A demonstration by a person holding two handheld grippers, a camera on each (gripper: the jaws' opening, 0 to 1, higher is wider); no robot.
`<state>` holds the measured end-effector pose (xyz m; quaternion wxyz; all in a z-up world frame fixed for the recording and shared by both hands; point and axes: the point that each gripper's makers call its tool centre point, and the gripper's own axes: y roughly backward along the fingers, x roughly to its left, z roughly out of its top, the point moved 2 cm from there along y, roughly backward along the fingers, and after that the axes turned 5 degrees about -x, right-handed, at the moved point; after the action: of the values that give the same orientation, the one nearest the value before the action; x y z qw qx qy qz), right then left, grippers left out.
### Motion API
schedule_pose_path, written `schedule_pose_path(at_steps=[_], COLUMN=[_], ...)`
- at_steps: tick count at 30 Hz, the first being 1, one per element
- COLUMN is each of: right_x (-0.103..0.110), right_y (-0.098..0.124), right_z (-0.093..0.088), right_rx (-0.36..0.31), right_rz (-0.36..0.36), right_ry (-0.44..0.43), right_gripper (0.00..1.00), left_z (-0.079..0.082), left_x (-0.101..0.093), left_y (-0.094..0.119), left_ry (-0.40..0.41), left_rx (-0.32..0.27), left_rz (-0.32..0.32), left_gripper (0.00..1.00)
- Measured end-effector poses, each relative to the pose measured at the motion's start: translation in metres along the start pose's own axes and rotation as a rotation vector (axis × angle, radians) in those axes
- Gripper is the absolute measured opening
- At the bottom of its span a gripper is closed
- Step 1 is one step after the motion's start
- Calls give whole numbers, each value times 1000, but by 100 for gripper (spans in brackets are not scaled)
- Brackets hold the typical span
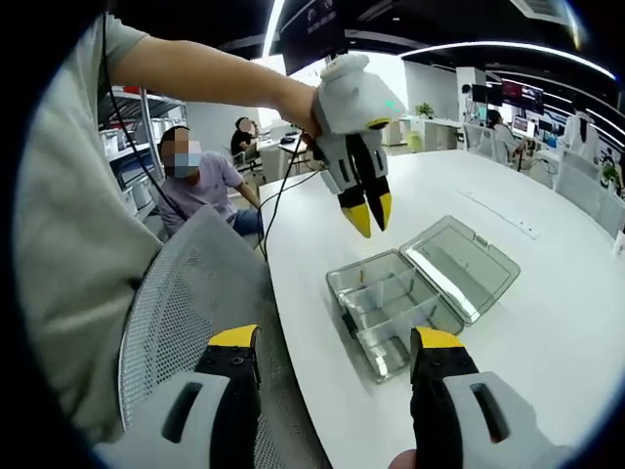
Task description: Insert the divider into the dual guide fixture by aligning both edges with the guide slots and pushing it downward to the bottom, including one-sided entry, uneven engagement, binding, and posture correction.
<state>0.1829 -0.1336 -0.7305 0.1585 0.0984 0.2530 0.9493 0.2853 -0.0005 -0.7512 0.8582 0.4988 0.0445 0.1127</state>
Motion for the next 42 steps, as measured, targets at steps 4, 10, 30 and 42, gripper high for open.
schedule_pose_path(at_steps=[4, 10, 30, 42], right_x=[-3, -11, -61, -92], right_y=[3, 6, 6, -10], right_z=[-4, -13, -50, -72], right_rx=[13, 45, 228, 375], right_rz=[-7, -18, -23, 24], right_ry=[2, 1, 73, 164], right_gripper=[59, 59, 55, 51], left_z=[5, 3, 8, 7], left_x=[-6, -24, -69, -79], left_y=[5, 11, 38, 44], left_ry=[58, 180, 363, 398], left_rx=[-93, -239, -573, -620], left_rz=[35, 84, 199, 229], left_gripper=[13, 16, 35, 41])
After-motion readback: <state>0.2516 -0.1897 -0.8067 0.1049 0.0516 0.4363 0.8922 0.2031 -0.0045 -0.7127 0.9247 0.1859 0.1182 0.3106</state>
